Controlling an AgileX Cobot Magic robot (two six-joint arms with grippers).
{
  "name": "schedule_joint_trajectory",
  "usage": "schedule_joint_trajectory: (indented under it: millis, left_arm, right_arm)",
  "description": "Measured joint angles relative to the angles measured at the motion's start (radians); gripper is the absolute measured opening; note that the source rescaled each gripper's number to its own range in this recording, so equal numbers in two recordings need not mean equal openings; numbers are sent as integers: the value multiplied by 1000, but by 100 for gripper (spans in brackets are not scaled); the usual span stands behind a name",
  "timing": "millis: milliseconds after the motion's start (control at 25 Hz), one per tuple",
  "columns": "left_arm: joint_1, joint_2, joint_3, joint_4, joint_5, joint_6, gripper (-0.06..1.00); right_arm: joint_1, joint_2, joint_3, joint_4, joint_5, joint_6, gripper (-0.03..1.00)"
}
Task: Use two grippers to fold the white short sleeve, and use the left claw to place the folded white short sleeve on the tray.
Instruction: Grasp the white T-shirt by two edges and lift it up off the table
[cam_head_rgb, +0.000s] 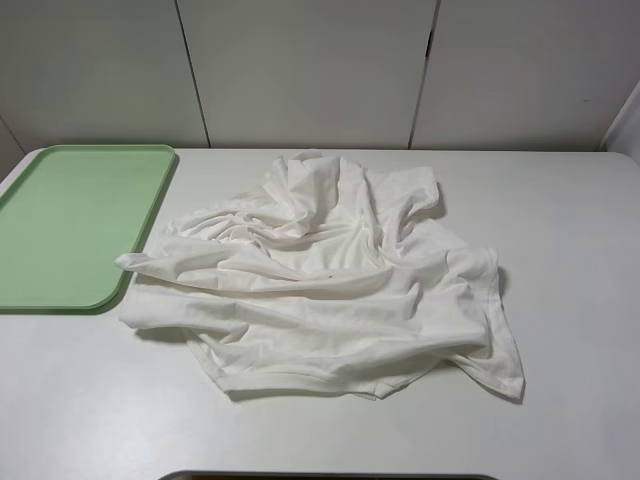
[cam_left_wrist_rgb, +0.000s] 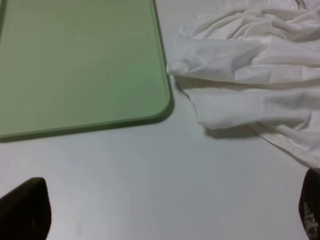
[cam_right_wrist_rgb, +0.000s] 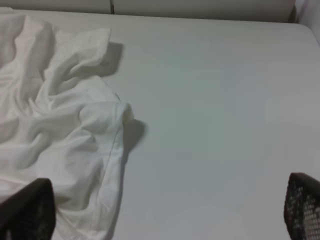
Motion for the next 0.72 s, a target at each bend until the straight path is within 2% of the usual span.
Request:
schedule_joint_trajectory:
  millis: [720]
  left_arm:
    - [0, 0, 0, 0, -11, 0, 100]
  right_arm:
    - [0, 0, 0, 0, 0, 0, 100]
